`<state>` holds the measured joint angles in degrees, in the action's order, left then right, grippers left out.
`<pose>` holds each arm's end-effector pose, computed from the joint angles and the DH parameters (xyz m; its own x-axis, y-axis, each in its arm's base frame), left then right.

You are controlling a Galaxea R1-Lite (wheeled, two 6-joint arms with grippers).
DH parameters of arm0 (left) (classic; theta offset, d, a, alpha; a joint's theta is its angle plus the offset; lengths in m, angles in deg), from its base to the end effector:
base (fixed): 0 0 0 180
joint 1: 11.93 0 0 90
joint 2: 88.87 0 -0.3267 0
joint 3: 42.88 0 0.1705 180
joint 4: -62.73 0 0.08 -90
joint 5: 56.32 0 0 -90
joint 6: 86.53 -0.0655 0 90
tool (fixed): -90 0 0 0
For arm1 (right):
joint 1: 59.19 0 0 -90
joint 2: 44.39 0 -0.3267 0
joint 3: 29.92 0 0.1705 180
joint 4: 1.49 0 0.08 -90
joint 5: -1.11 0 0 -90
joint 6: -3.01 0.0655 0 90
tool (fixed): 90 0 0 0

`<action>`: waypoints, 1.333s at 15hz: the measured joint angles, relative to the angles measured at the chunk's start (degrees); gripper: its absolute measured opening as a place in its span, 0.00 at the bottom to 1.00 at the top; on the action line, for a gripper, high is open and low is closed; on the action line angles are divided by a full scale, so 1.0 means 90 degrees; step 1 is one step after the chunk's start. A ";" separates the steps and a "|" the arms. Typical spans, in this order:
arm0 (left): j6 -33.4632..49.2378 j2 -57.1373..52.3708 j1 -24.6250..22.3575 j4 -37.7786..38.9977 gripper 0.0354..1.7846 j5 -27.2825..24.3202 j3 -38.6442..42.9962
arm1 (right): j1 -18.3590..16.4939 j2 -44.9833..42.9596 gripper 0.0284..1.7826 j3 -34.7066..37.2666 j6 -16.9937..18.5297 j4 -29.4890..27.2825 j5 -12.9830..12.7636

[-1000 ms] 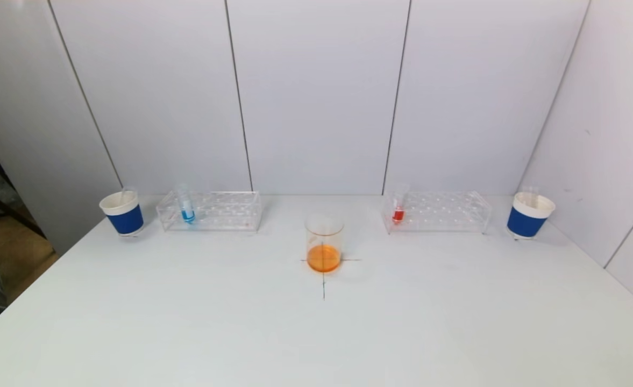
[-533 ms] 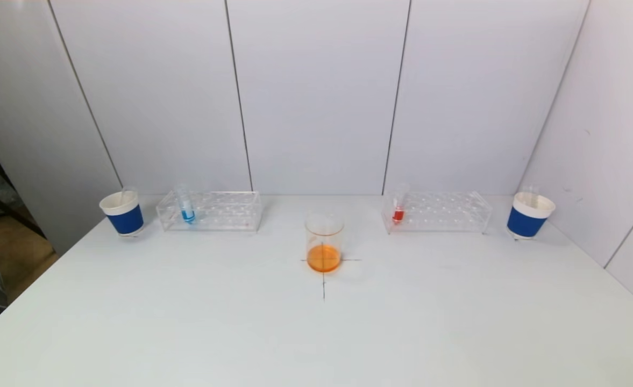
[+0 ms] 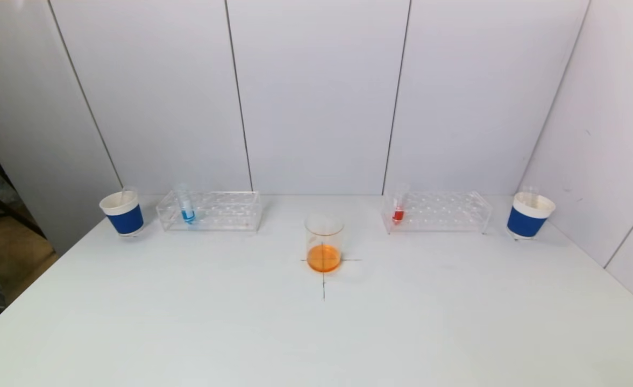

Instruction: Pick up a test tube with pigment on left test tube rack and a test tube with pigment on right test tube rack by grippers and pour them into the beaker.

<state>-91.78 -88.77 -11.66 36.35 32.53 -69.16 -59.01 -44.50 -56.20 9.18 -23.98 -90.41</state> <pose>-0.0282 -0.0012 0.0753 0.9997 -0.0248 -0.0035 0.0250 0.9955 0.0914 -0.0288 -0.0018 0.0851 0.9974 -0.0234 0.0680 0.0159 0.9939 0.1090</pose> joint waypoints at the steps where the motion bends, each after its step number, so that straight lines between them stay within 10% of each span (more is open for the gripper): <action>1: 0.0000 0.0000 0.0000 -0.0001 0.99 0.0000 0.0000 | 0.0004 0.0000 0.99 0.0000 0.0146 -0.0112 0.0009; 8: 0.0003 0.0000 0.0000 0.0000 0.99 -0.0001 0.0000 | 0.0007 0.0000 0.99 0.0000 0.0076 -0.0100 0.0009; 13: 0.0000 0.0000 0.0000 -0.0001 0.99 0.0000 0.0000 | -0.0003 0.0004 0.99 0.0000 -0.0863 -0.0358 0.0049; 20: 0.0003 0.0000 -0.0003 -0.0001 0.99 0.0000 0.0000 | -0.0003 0.0012 0.99 0.0000 -0.0675 -0.0355 0.0034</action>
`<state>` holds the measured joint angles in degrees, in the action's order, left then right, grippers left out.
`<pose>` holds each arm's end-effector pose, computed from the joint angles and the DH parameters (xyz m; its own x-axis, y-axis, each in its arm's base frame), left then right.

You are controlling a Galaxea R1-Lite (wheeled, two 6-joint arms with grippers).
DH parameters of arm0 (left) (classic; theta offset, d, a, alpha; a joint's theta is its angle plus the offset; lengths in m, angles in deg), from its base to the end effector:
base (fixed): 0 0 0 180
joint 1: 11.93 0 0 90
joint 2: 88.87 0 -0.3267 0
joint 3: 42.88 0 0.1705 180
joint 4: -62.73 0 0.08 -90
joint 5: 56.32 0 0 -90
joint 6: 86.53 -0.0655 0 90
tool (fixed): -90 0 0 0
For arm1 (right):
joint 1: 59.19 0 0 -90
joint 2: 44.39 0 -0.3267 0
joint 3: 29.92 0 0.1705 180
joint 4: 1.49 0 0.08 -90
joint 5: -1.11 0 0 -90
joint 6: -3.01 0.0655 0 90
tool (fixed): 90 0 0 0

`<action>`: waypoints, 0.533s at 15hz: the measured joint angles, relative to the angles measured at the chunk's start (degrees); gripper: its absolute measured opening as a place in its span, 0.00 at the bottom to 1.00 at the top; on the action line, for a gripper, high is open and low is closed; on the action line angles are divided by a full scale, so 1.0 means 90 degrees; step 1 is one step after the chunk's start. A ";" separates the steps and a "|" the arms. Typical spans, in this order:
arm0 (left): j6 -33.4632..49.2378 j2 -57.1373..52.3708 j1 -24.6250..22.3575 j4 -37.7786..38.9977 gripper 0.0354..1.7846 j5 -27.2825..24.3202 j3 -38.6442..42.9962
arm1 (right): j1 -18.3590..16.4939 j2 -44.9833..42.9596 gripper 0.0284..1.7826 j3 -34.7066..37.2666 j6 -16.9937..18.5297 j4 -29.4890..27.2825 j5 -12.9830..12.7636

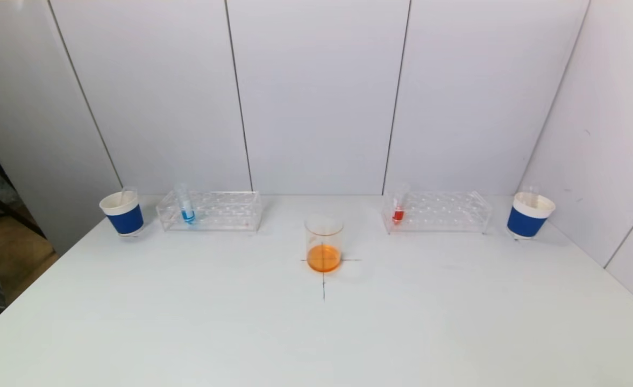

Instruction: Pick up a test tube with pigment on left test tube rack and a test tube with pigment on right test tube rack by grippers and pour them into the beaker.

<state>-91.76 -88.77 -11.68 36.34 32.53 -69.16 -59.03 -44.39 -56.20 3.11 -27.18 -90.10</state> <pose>-0.0282 -0.0012 0.0753 0.9997 -0.0244 -0.0037 0.0247 0.9955 0.0911 -0.0283 -0.0015 0.0770 0.9998 -0.0183 0.0103 0.0183 0.9998 0.0020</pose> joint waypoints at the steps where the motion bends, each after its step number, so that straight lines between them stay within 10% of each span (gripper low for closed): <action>1: -0.0003 0.0000 0.0003 0.0000 0.99 0.0000 0.0000 | 0.0000 0.0000 0.99 0.0000 0.0000 0.0000 0.0000; 8: -0.0003 0.0000 0.0003 0.0000 0.99 -0.0001 0.0000 | 0.0000 0.0000 0.99 0.0000 -0.0014 -0.0009 -0.0003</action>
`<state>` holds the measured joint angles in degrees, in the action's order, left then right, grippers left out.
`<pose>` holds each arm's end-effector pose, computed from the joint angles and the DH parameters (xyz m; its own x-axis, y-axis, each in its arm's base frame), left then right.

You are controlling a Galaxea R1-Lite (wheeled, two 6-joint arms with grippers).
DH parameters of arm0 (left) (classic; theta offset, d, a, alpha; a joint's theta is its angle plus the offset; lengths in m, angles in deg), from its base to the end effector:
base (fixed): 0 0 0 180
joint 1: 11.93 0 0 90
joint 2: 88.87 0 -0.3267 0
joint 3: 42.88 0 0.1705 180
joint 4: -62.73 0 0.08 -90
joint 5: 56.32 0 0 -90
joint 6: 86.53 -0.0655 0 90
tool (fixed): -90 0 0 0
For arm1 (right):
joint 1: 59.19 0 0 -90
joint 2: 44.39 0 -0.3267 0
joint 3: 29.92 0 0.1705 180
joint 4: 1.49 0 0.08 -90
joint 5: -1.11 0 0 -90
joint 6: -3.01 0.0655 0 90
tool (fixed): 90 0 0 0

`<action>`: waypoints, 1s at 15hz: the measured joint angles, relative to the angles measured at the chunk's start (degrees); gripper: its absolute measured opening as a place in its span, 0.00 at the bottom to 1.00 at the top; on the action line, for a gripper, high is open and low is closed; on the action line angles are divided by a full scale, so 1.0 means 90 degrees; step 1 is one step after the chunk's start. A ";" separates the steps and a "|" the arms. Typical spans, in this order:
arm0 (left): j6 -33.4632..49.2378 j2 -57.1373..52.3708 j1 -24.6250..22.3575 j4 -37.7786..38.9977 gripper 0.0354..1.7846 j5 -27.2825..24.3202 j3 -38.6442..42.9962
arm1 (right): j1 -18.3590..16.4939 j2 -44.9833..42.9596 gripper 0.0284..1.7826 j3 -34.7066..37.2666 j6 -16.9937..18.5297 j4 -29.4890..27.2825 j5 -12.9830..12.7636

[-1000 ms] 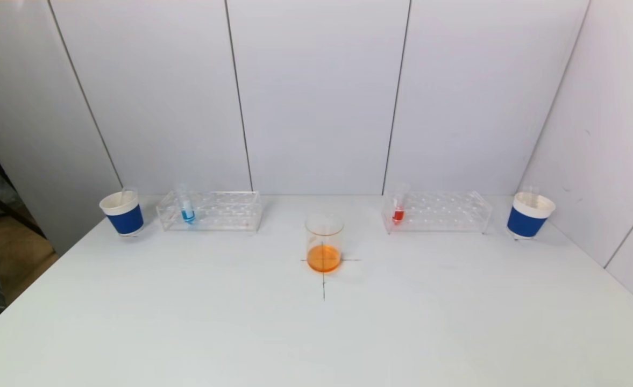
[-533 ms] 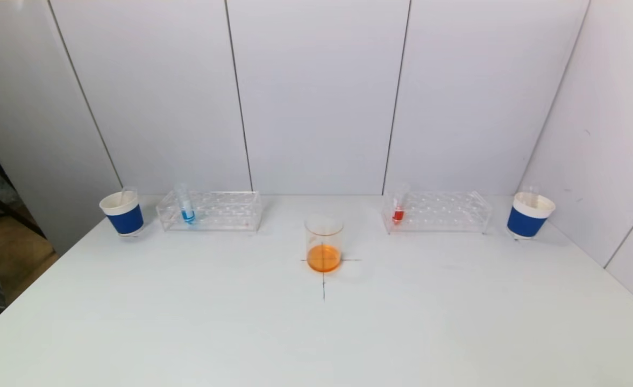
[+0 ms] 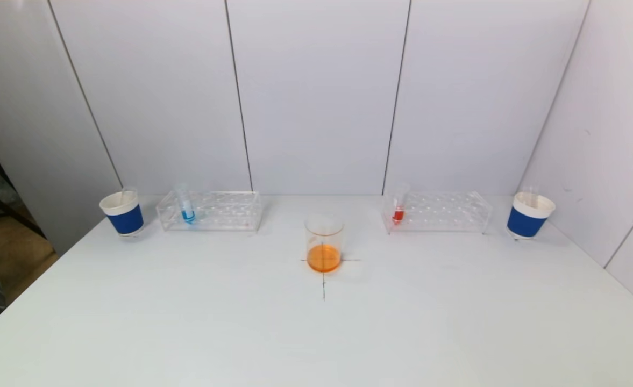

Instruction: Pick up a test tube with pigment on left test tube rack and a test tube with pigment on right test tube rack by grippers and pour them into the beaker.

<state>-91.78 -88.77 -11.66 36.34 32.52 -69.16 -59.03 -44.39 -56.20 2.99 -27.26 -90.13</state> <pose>-0.0282 -0.0012 0.0753 0.9997 -0.0250 -0.0037 0.0252 0.9955 0.0914 -0.0283 -0.0015 0.0768 0.9998 -0.0188 0.0089 0.0189 0.9998 -0.0002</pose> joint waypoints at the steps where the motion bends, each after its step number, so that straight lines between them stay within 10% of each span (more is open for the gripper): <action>1: 0.0003 0.0000 0.0000 0.0001 0.99 0.0001 0.0000 | 0.0000 0.0000 0.99 0.0000 0.0003 0.0000 0.0003; 15: 0.0000 0.0000 0.0000 0.0000 0.99 0.0001 0.0000 | 0.0000 0.0000 0.99 0.0000 0.0051 0.0009 0.0000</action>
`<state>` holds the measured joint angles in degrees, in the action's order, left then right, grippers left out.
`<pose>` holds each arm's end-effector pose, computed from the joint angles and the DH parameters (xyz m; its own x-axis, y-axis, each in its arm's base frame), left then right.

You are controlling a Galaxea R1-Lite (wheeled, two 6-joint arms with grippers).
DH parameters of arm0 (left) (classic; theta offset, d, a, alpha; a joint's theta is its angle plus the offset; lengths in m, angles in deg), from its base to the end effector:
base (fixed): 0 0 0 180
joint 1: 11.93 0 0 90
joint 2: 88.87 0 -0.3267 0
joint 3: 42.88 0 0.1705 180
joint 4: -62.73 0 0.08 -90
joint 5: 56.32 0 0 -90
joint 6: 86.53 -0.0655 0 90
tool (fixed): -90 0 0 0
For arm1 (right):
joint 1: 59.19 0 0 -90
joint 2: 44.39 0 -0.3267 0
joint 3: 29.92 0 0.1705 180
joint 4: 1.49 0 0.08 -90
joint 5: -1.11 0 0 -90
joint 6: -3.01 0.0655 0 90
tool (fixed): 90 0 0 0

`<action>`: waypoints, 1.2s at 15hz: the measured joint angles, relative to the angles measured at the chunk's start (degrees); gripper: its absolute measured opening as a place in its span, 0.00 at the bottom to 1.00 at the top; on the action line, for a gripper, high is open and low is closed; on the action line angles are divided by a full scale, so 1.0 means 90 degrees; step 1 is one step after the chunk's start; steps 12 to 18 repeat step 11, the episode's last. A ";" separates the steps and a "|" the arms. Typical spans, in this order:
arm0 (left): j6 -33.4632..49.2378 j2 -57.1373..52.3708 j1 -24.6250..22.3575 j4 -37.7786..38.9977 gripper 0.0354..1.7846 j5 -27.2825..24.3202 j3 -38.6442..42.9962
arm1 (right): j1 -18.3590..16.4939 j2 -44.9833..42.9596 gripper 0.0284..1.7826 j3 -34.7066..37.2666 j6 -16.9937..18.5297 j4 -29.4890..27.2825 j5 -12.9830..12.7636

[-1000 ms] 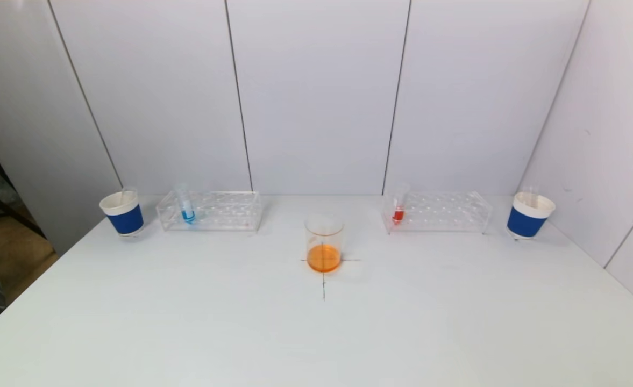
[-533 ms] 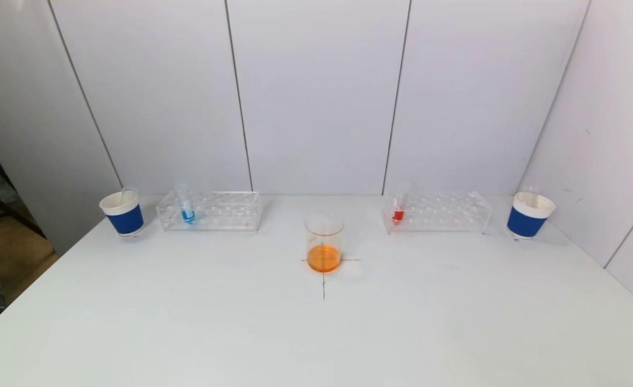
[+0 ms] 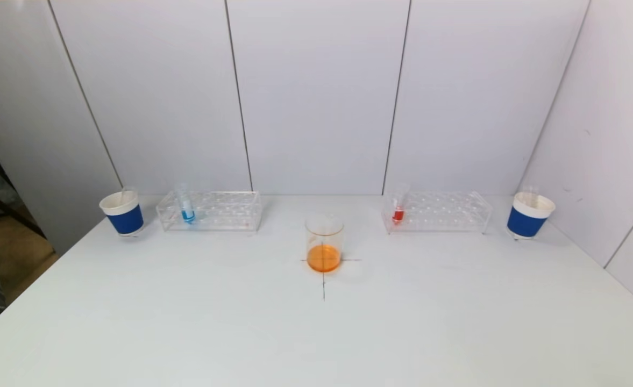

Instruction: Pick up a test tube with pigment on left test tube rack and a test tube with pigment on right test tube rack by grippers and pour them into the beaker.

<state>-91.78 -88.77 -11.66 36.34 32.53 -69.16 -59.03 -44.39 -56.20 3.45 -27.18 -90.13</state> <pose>-0.0282 -0.0012 0.0753 0.9997 -0.0248 -0.0037 0.0250 0.9955 0.0914 -0.0283 -0.0015 0.0770 0.9998 -0.0188 0.0103 0.0188 0.9998 0.0079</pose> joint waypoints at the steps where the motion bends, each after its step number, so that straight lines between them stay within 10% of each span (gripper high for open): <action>1: 0.0003 0.0000 0.0000 0.0000 0.99 0.0000 0.0000 | 0.0000 0.0000 0.99 0.0000 -0.0003 -0.0003 0.0003; 18: 0.0000 0.0000 0.0000 0.0000 0.99 0.0003 0.0000 | 0.0000 0.0000 0.99 0.0000 0.0064 0.0004 0.0000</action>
